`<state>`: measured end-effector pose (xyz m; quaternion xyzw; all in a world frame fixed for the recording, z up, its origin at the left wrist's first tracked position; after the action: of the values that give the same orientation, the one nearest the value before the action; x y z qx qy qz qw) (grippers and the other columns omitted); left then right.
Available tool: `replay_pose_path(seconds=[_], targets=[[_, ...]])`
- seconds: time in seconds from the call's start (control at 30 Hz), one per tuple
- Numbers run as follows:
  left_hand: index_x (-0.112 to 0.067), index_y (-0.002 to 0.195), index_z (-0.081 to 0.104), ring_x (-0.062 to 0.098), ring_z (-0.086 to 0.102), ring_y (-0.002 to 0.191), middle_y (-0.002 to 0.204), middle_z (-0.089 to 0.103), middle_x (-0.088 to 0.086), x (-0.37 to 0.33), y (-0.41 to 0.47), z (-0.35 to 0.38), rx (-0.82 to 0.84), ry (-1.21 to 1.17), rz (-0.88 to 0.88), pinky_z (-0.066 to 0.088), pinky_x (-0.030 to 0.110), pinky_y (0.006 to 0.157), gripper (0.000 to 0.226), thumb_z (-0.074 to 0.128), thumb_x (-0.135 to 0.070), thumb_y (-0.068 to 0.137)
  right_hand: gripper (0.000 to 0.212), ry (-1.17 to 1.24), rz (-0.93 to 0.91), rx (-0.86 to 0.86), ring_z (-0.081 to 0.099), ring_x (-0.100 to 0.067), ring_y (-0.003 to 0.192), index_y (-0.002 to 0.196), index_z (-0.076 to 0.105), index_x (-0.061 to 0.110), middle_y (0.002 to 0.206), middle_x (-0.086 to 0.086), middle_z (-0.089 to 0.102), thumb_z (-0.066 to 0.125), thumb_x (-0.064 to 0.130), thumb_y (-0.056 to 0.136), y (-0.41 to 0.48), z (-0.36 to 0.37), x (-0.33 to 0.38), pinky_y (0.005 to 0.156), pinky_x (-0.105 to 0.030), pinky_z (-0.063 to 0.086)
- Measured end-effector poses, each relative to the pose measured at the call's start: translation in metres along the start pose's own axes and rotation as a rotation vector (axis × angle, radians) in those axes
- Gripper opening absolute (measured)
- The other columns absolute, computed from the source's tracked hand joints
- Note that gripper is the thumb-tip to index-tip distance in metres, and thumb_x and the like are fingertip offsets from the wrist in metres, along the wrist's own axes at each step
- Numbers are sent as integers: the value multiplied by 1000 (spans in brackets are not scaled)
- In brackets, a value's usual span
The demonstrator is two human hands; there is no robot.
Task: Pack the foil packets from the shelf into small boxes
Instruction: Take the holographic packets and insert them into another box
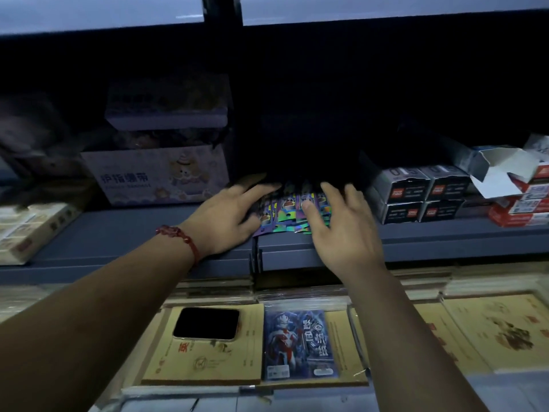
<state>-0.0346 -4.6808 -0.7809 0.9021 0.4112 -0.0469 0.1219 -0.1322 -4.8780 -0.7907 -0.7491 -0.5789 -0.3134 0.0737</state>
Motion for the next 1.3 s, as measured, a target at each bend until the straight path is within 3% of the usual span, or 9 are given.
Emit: replay_pose_path(seconds=[0.2, 0.33, 0.4, 0.47, 0.53, 0.63, 0.87, 1.1, 1.3], targets=[[-43, 160, 14, 18, 36, 144, 164, 34, 2, -8, 15, 4, 150, -82, 68, 27, 18, 109, 74, 39, -28, 93, 65, -269, -49, 71, 15, -28, 157, 161, 25, 27, 169, -14, 20, 21, 59, 106, 1, 13, 1, 128, -42, 9], [-45, 159, 14, 17, 35, 145, 163, 32, 1, -11, 11, 4, 183, -131, 84, 29, 26, 116, 78, 29, -41, 83, 61, -305, -122, 74, 18, -23, 157, 161, 29, 29, 169, -11, 22, 20, 56, 107, -2, 15, 2, 128, -40, 8], [-43, 159, 12, 17, 34, 146, 164, 29, 2, -14, 6, 3, 161, -151, 110, 27, 19, 113, 78, 32, -35, 85, 60, -294, -140, 69, 20, -23, 156, 160, 32, 28, 169, -11, 23, 22, 55, 107, -6, 15, 5, 128, -39, 10], [-45, 159, 10, 15, 25, 152, 170, 12, 0, -17, 1, 2, 133, -179, 153, 24, 19, 116, 80, 36, -27, 86, 58, -265, -161, 83, 21, -23, 156, 158, 35, 27, 169, -11, 23, 27, 53, 107, -12, 17, 10, 127, -38, 11], [-51, 158, 11, 14, 27, 150, 170, -9, -7, -19, -5, 1, 99, -208, 170, 36, 29, 115, 83, 39, -24, 85, 57, -234, -186, 95, 20, -23, 156, 158, 36, 25, 169, -12, 23, 31, 51, 107, -17, 20, 16, 127, -37, 11], [-49, 158, 21, 17, 27, 151, 168, -22, -11, -21, -16, 2, 56, -199, 205, 41, 35, 113, 79, 38, -23, 85, 56, -184, -198, 106, 23, -23, 155, 157, 38, 23, 168, -11, 26, 37, 47, 106, -25, 18, 23, 127, -35, 11], [-35, 160, 24, 21, 15, 155, 171, 4, -13, -29, -40, 6, 83, -145, 284, 18, 45, 126, 78, 30, -34, 82, 58, -127, -215, 155, 22, -16, 155, 157, 37, 21, 169, -3, 24, 42, 46, 105, -49, 5, 29, 124, -26, 8], [-38, 160, 4, 25, 12, 154, 168, -6, -21, -34, -54, 17, 65, 48, 245, 43, 47, 113, 111, 71, -48, 72, 63, -111, -222, 154, 18, -15, 156, 159, 34, 19, 170, -3, 21, 44, 49, 104, -64, 3, 32, 123, -22, 3], [-33, 159, 25, 19, 38, 134, 164, 20, -23, -36, -60, 17, -96, 28, 299, 49, 43, 104, 92, 65, -24, 77, 74, -76, -223, 167, 20, -11, 155, 159, 34, 28, 169, 8, 20, 57, 57, 95, -73, -4, 30, 116, -14, 3]])
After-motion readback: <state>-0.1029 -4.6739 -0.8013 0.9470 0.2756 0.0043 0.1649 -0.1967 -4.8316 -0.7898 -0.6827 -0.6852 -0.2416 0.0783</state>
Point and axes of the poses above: each hand's wrist, its own y-axis towards the middle knuckle, its own z-axis out of the palm, x = y × z, the point moved 3 cm from there along y, towards the middle knuckle
